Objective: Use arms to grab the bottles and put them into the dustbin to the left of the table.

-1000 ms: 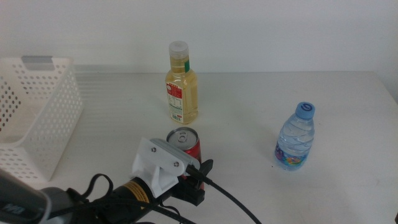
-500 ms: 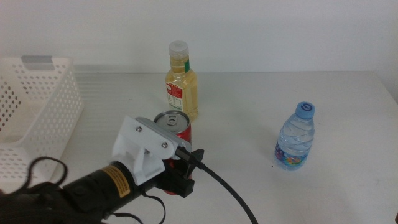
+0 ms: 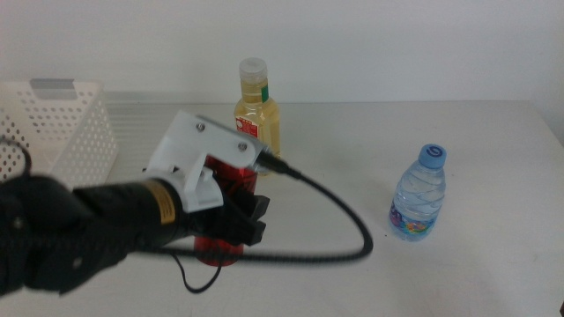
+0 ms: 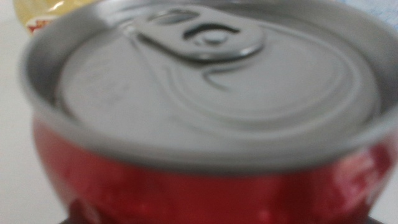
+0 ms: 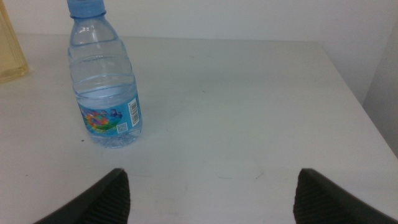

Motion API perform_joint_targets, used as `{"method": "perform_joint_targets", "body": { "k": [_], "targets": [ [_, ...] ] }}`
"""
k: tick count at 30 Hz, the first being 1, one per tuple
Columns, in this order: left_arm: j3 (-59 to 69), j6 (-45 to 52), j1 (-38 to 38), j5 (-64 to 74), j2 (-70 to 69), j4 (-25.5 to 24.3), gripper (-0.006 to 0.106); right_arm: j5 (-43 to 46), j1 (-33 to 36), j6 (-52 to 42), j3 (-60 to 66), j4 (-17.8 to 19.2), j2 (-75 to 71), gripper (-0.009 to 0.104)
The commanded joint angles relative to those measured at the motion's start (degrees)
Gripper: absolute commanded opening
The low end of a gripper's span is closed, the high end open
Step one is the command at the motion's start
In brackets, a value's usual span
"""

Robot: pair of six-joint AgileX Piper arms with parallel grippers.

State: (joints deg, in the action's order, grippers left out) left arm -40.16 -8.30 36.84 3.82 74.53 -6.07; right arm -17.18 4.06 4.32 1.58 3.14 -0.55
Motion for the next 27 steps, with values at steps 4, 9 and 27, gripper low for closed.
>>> {"method": "perform_joint_targets", "body": {
  "k": [4,9,27],
  "targets": [
    [-9.2,-0.4,-0.6,9.3,-2.3,-1.3,-0.005,4.0,-0.3,-0.6,-0.4,0.4,-1.5,0.086],
    [-14.1,-0.4,-6.5,21.4,-2.3,-1.0,-0.005,4.0,-0.3,-0.6,-0.4,0.4,-1.5,0.086],
    [-34.5,20.0,-38.4,49.3,4.2,11.2,-0.005,4.0,-0.3,-0.6,-0.4,0.4,-1.5,0.086]
  ]
}}
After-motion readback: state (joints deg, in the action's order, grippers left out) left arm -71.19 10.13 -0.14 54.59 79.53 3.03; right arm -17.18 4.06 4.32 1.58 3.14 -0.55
